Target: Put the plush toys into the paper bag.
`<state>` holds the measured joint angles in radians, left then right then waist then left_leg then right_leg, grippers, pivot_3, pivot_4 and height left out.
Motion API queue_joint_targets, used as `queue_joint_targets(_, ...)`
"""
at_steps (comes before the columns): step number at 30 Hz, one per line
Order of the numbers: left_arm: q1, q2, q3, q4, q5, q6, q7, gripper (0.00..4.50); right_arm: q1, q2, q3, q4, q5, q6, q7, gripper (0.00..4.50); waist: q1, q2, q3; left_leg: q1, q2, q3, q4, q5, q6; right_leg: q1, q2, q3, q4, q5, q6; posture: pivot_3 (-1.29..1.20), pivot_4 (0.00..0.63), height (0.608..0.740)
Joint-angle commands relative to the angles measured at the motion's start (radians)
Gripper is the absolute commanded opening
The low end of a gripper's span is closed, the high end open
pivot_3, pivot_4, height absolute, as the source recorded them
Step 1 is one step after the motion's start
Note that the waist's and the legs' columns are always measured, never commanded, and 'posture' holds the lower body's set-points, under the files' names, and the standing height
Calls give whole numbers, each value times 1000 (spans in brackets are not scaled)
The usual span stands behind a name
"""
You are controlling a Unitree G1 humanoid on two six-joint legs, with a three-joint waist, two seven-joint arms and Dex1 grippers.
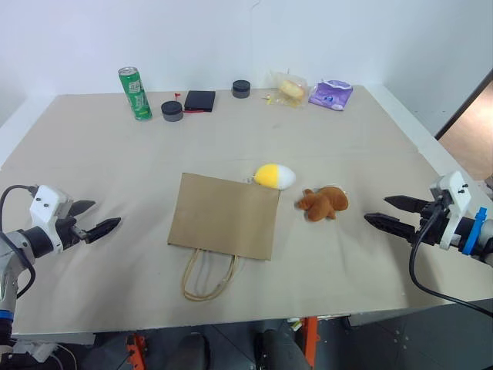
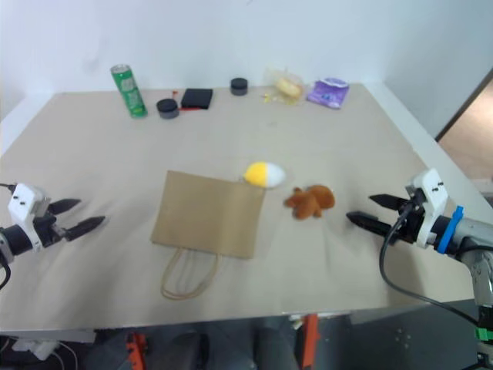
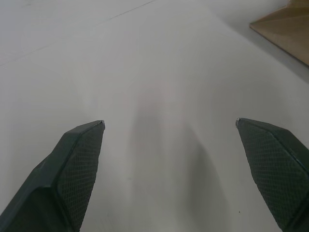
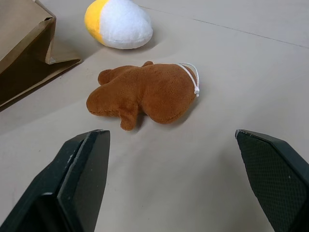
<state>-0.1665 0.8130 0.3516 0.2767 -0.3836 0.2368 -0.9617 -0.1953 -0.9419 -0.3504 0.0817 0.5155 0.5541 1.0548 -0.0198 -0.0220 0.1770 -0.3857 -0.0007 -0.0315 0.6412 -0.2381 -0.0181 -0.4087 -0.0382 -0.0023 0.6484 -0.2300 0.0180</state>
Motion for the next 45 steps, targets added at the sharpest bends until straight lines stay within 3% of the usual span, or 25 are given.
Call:
queue_joint_targets(1, -4, 15, 35, 0, -9, -26, 3, 4500, -17, -26, -21, 1, 1, -22, 15, 4478, 0, 0, 0, 0, 0, 0, 0, 0, 0, 0, 0, 0, 0, 0, 0, 0, 150, 740)
queue_joint_targets(24, -17, 4, 35, 13, -22, -24, 34, 4500, -5, -30, -46, 43, 6, -7, 68, 4478, 0, 0, 0, 0, 0, 1, 1, 0, 0, 0, 0, 1, 0, 1, 1, 0, 150, 740)
queue_joint_targets(28, -37, -19, 2, -38, 2, -154, 14, 4500, 9, -37, -60, -31, 84, 15, 161, 4478, 1, 0, 0, 0, 0, 1, 2, 0, 0, 0, 0, 1, 0, 2, 1, 0, 150, 740)
queue_joint_targets(31, -69, -57, -36, -143, -12, -214, -9, 4500, 16, -83, -82, -276, 270, 137, 254, 4478, 2, 1, 0, -1, 0, 1, 2, 0, 0, 0, 0, 1, 0, 2, 0, 0, 150, 740)
queue_joint_targets(35, -118, -104, -81, -284, -1, -312, -4, 4500, -11, -118, -37, -542, 397, 194, 254, 4478, 3, -3, 1, -2, 2, -1, 7, 0, 0, 1, 2, 0, 0, 4, 3, 0, 150, 740)
queue_joint_targets(40, -49, -117, -145, -346, 37, -723, -176, 4500, -72, -91, 19, -605, 414, 184, 178, 4478, 1, -5, 1, -2, 7, 3, 12, -2, -1, 1, 6, 3, 0, 6, 0, 0, 150, 740)
queue_joint_targets(45, 1, -98, -199, -215, -27, -1083, -375, 4500, -46, -74, 57, -616, 348, 130, 150, 4478, 4, -5, 1, -1, 11, 11, 13, -2, -1, 0, 8, 6, -1, 9, -3, 0, 150, 740)
